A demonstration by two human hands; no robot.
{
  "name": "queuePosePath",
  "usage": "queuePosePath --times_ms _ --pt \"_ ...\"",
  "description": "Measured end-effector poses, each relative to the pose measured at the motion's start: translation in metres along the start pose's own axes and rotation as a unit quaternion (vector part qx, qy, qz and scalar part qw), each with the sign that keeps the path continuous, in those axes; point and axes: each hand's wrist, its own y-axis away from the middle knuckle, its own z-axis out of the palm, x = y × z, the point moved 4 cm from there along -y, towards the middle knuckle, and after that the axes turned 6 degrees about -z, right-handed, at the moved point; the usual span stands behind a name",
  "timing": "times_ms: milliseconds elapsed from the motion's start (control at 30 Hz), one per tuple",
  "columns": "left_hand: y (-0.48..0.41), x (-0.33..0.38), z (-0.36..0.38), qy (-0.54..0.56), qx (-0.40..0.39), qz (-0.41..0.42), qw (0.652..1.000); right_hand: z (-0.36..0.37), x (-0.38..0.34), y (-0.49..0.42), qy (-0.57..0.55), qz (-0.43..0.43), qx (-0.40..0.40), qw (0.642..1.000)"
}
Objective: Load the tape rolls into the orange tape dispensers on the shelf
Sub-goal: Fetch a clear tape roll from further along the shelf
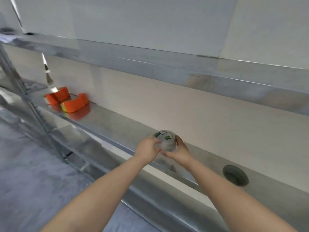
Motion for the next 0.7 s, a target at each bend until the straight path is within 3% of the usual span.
queuePosePath --times_ms 267,700 --pt "-0.014 -0.107 -0.077 -0.017 0.033 -0.052 0.998 0.126 -0.038 -0.055 -0.037 -0.019 -0.052 0.998" --pt "-0.041 -0.249 -0.181 -0.012 0.083 -0.062 0.995 0.294 -0.090 -0.125 -0.095 0.002 -0.051 0.994"
